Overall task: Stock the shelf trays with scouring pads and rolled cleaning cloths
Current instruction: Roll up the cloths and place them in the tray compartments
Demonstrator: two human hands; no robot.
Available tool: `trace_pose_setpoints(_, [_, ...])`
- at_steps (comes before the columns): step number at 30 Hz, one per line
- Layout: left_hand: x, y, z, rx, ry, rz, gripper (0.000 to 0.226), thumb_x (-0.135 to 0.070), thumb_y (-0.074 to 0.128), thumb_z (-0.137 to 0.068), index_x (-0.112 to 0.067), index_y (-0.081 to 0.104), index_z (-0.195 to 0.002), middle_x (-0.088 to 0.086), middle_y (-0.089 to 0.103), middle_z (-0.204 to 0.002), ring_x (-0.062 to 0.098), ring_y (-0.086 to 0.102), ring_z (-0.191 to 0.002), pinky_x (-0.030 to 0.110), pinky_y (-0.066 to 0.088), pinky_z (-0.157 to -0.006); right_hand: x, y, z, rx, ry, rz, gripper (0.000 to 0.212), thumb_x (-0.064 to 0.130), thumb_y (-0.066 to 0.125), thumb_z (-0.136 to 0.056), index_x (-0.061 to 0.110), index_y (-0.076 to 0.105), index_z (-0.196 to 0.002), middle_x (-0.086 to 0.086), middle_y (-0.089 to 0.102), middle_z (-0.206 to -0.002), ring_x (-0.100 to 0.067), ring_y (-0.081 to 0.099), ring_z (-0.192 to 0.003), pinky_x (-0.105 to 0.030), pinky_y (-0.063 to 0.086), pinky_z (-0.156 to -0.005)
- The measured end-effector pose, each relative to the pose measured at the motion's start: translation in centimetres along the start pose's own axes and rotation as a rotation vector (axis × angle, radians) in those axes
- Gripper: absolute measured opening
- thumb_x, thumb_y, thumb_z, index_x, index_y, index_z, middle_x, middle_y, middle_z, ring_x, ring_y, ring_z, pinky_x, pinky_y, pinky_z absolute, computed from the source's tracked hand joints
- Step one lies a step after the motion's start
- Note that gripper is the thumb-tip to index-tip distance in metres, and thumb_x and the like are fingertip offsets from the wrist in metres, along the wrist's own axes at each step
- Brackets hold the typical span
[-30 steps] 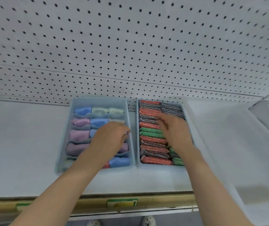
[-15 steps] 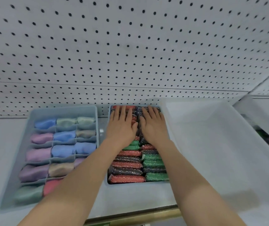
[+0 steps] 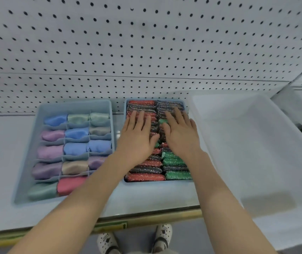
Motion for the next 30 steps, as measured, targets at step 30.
trace_pose_setpoints(30, [2.4, 0.1, 8.2, -0.103, -0.409, 0.193, 0.083, -0.061, 0.020, -0.095, -0.003, 0.011, -0.153, 0.017, 0.016, -0.160, 0.031, 0.026, -0.144, 0.046, 0.034, -0.110, 1.7, 1.6, 5.9, 0.031, -0.041, 0.102, 0.074, 0.072, 0.008, -0.091, 0.033, 0.009, -0.155, -0.003, 0.003, -0.164, -0.036, -0.002, -0.149, -0.053, 0.017, -0.117])
Point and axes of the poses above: each hand's wrist, its own z-axis away from the middle knuckle, its own y-axis out of the palm, x = y × z, the point moved 1 cm from there along -z, towards the middle knuckle
